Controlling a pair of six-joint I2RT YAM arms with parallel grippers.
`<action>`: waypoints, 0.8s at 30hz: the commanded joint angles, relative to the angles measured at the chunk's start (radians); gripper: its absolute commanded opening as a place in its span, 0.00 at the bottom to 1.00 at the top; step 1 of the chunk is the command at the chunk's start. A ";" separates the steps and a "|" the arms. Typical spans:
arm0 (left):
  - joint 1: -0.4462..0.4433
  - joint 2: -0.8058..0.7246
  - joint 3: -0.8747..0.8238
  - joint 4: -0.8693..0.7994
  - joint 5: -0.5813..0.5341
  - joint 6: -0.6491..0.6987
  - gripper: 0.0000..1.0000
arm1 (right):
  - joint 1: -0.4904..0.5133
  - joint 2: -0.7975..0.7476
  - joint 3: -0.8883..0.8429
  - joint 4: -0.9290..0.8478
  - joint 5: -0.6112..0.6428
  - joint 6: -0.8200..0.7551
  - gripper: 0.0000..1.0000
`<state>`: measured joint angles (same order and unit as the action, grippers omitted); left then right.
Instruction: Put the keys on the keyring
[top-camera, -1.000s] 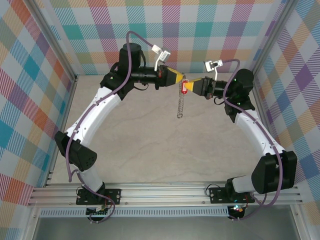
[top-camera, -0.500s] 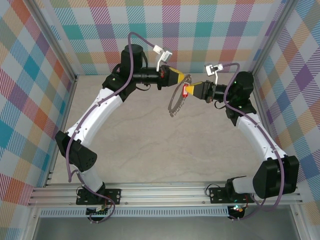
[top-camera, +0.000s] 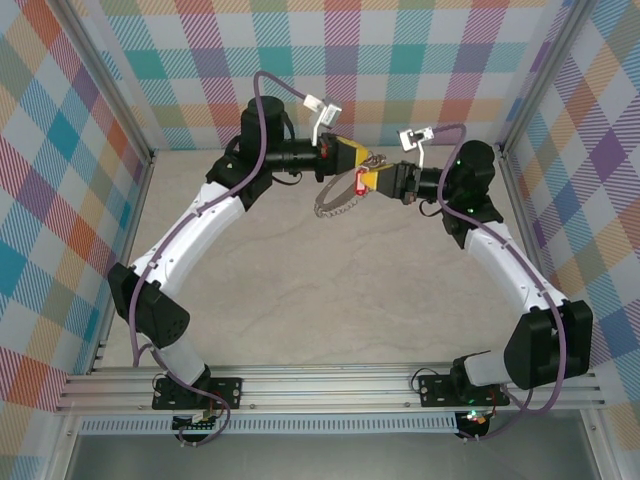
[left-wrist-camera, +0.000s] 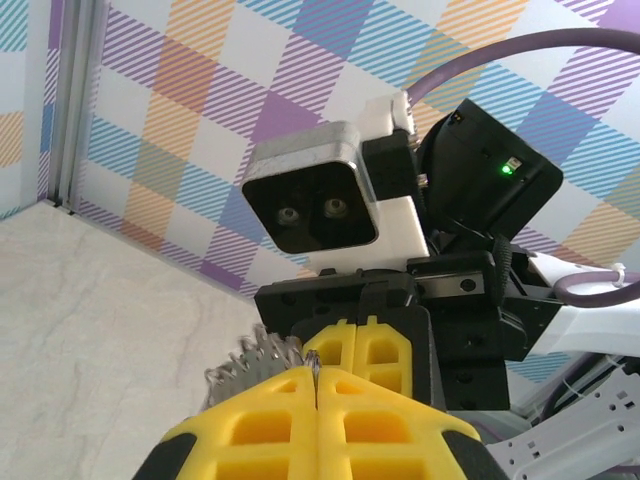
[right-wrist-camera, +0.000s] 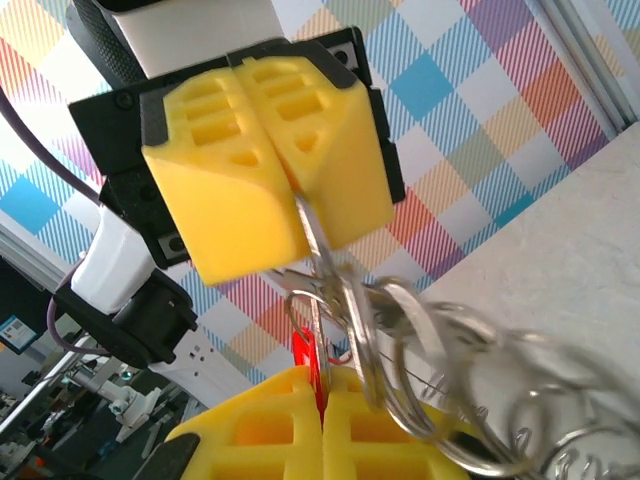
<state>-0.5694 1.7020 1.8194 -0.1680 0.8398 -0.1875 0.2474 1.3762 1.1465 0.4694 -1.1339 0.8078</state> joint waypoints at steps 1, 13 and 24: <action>-0.025 -0.060 -0.033 0.111 -0.008 -0.033 0.00 | 0.010 0.012 0.037 0.025 0.018 0.009 0.00; -0.026 -0.123 -0.148 0.233 -0.106 -0.106 0.00 | 0.006 -0.057 -0.045 -0.123 0.078 -0.079 0.08; -0.026 -0.125 -0.172 0.294 -0.125 -0.146 0.00 | -0.073 -0.263 -0.164 -0.246 0.144 -0.120 0.37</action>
<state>-0.5869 1.6218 1.6543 0.0380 0.7158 -0.3077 0.1925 1.1740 0.9833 0.2684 -1.0168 0.7330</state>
